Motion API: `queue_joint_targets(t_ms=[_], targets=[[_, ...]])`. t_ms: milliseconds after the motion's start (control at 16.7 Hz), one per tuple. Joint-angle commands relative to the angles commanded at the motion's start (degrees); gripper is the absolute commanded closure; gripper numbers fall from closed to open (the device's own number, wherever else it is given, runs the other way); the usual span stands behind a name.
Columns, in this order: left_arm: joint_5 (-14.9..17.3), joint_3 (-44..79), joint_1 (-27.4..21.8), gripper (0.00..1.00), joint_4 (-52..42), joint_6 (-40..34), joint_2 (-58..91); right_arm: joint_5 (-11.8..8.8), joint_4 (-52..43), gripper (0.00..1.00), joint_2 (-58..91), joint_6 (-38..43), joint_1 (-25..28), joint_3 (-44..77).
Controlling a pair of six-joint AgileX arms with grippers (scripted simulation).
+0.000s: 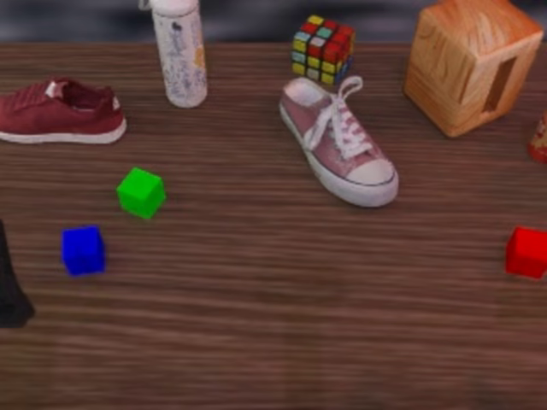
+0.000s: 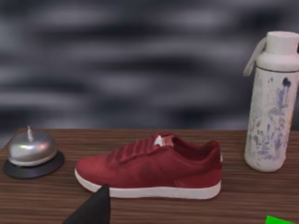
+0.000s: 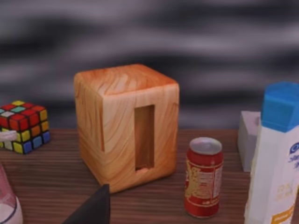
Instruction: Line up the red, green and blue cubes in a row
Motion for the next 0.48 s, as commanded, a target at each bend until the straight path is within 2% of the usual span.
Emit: queue_joint_targets(t_ms=[240,480], targets=[[0.0,0.0,0.0,0.00,0.0,0.0,0.0,-0.1,-1.1,0.00,1.8,-1.5,0.2,1.7],[0.0,0.0,0.0,0.00,0.0,0.0,0.0,-0.2,-7.5,0.00,12.6,-9.5,1.0,11.1]])
